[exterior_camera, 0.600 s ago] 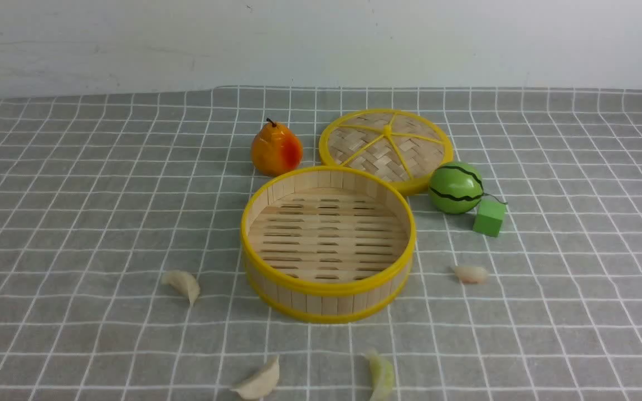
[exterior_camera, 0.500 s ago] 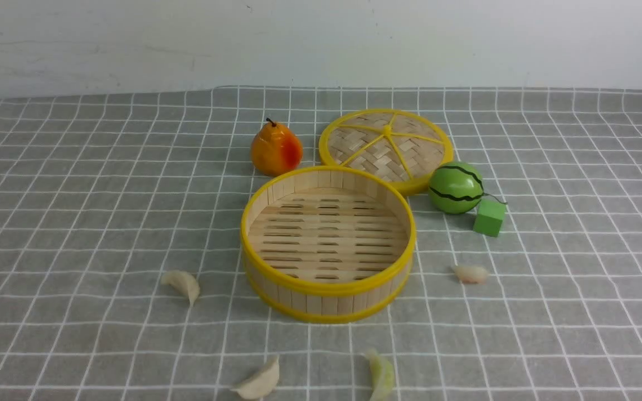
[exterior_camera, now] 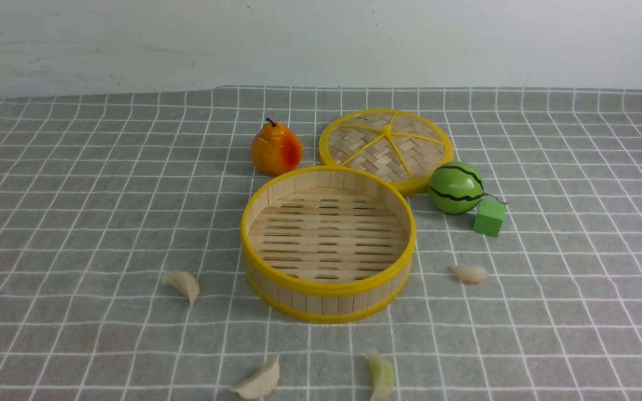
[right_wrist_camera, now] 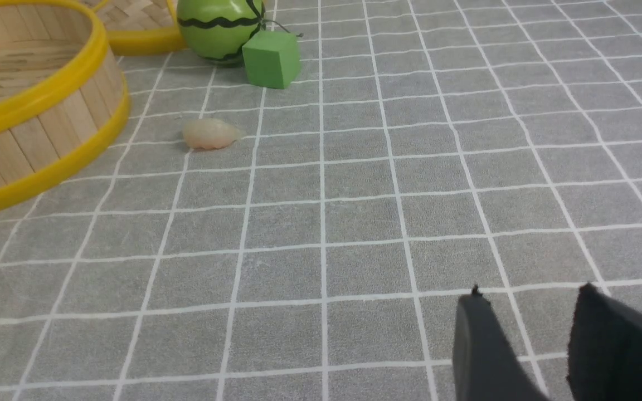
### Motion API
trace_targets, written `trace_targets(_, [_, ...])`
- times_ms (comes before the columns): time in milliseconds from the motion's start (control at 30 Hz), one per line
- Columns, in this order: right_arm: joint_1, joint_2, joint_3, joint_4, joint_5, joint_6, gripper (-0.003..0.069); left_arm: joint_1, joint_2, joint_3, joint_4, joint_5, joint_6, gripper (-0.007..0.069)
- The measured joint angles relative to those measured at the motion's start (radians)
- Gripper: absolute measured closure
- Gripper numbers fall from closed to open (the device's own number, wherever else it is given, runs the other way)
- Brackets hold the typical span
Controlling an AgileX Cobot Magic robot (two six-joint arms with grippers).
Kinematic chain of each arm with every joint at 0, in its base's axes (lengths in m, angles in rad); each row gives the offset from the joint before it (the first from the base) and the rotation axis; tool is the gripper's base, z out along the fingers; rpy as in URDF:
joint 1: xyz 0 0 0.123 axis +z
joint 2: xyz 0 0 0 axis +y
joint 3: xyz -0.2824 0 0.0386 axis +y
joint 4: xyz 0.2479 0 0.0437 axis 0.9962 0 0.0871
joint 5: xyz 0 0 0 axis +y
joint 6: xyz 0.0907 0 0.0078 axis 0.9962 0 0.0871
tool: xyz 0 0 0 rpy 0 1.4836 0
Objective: Put the dumplings into the steamer on the table with the grey tablecloth.
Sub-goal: 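Reach for and grasp a dumpling on the table with the left gripper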
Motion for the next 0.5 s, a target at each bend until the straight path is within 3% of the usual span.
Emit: trace_targets(500, [0.000, 0.000, 0.000, 0.010, 0.000, 0.000, 0.0419, 0.000, 0.000, 0.000, 0.000, 0.000, 0.000, 0.0386])
